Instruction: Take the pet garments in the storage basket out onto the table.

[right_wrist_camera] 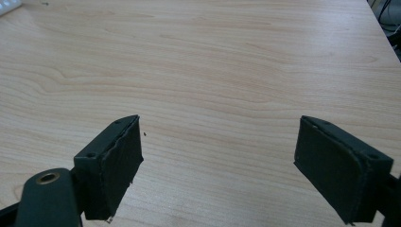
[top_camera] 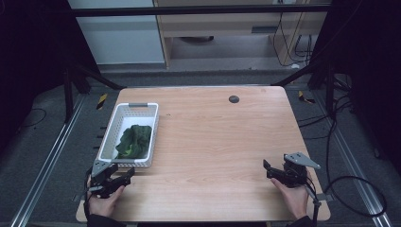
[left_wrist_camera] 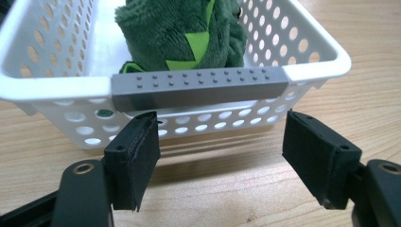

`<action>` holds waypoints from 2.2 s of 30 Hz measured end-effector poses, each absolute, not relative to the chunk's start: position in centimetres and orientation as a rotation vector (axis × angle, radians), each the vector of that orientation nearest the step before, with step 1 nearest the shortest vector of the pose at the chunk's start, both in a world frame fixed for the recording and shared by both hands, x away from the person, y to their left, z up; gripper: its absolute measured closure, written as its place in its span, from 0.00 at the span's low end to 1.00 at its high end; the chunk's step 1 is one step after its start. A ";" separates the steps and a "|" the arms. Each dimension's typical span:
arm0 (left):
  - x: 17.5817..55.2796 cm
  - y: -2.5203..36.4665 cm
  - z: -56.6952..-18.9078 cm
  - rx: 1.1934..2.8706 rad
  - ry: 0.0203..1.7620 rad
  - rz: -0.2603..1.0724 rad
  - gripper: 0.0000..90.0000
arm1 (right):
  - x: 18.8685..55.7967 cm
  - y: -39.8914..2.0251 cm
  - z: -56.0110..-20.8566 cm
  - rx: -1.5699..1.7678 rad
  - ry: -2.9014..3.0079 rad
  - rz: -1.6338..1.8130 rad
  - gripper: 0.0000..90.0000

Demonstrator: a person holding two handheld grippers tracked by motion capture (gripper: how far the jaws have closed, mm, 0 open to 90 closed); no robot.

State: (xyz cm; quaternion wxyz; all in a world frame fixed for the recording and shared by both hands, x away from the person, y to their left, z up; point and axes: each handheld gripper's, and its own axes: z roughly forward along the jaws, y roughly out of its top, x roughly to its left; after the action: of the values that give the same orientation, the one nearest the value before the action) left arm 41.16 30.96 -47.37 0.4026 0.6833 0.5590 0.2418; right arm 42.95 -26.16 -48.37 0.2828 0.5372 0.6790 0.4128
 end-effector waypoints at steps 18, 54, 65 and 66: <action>39.6 31.9 -45.9 1.690 1.411 0.626 0.28 | 42.8 -26.1 -48.6 1.454 1.828 1.061 0.17; 41.7 32.1 -41.5 1.698 1.360 0.692 0.24 | 42.9 -25.6 -48.5 1.441 1.857 1.056 0.14; 43.9 31.7 -40.3 1.753 1.351 0.677 0.22 | 42.9 -25.7 -48.5 1.444 1.858 1.055 0.13; 44.1 31.6 -40.2 1.762 1.348 0.679 0.22 | 42.9 -25.7 -48.5 1.443 1.858 1.054 0.13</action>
State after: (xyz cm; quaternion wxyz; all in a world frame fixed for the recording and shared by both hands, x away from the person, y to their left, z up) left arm 44.15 31.65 -40.18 0.3993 0.6964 0.5326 0.2682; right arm 42.92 -25.72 -48.46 0.2782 0.5378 0.6922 0.3928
